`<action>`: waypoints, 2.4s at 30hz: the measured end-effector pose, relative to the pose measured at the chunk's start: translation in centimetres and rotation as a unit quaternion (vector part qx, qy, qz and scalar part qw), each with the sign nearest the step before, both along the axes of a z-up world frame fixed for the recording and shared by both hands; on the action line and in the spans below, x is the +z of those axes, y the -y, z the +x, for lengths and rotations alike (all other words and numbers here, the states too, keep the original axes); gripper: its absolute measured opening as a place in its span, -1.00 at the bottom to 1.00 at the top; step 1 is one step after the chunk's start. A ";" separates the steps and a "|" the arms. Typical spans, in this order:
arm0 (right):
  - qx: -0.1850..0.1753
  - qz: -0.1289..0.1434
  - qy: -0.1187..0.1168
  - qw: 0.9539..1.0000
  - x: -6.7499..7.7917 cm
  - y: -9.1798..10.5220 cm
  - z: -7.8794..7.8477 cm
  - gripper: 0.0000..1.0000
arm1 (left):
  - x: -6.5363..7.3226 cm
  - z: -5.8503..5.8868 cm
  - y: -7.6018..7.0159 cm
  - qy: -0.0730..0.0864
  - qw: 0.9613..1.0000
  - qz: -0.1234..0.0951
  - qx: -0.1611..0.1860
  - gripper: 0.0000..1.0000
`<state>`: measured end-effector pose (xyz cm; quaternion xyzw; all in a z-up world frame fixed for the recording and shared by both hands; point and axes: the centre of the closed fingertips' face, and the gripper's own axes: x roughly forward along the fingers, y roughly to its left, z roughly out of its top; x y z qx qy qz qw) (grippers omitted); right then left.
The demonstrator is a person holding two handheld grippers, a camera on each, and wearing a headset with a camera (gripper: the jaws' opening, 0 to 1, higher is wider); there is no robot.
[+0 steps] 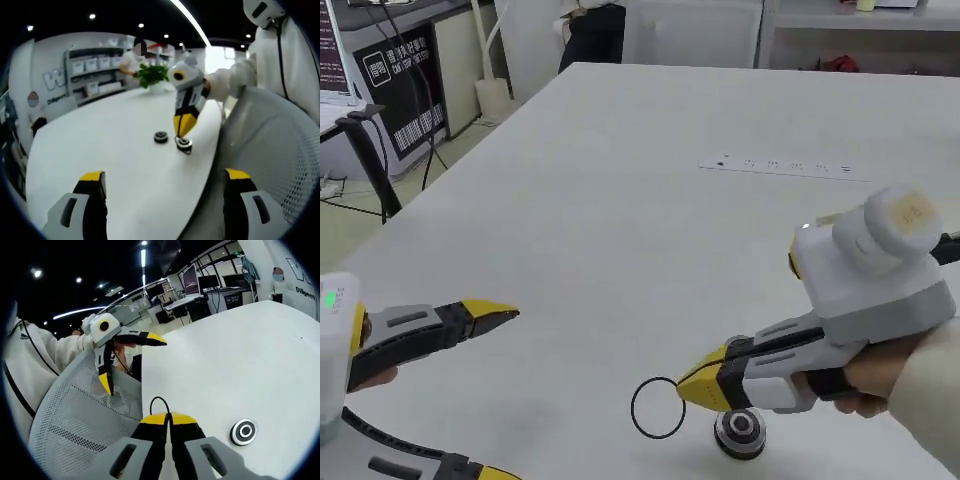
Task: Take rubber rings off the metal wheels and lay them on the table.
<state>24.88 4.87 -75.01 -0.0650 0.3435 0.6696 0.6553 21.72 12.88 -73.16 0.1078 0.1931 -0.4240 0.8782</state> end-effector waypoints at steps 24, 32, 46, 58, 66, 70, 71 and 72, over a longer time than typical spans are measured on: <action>-0.006 -0.037 -0.002 0.999 -3.6 -1.3 0.1 -1.00 | -1.5 0.0 0.3 -0.020 1.000 -0.006 0.003 0.96; -0.015 -0.047 0.004 0.999 -4.5 -1.4 0.5 -1.00 | -2.4 0.1 0.5 -0.029 1.000 -0.007 -0.002 0.95; -0.021 -0.055 0.005 0.998 -5.3 -1.2 0.7 -0.96 | -3.0 0.1 0.7 -0.041 0.999 -0.008 -0.006 0.95; -0.028 -0.056 0.014 0.998 -4.9 -0.2 1.1 -0.87 | -2.8 0.1 0.4 -0.039 0.999 -0.009 0.000 0.95; -0.028 -0.053 0.040 0.997 -3.7 0.9 1.2 -0.80 | -2.5 0.0 0.3 -0.038 0.999 -0.008 0.001 0.94; -0.031 -0.045 0.046 0.997 -2.9 1.3 1.2 -0.77 | -2.3 0.1 0.1 -0.036 0.999 -0.008 0.003 0.94; -0.032 -0.044 0.048 0.997 -2.7 1.4 1.1 -0.76 | -2.2 0.1 0.1 -0.036 0.999 -0.007 0.003 0.94; -0.032 -0.043 0.051 0.997 -2.5 1.6 1.0 -0.75 | -2.1 0.2 0.1 -0.035 0.999 -0.007 0.003 0.94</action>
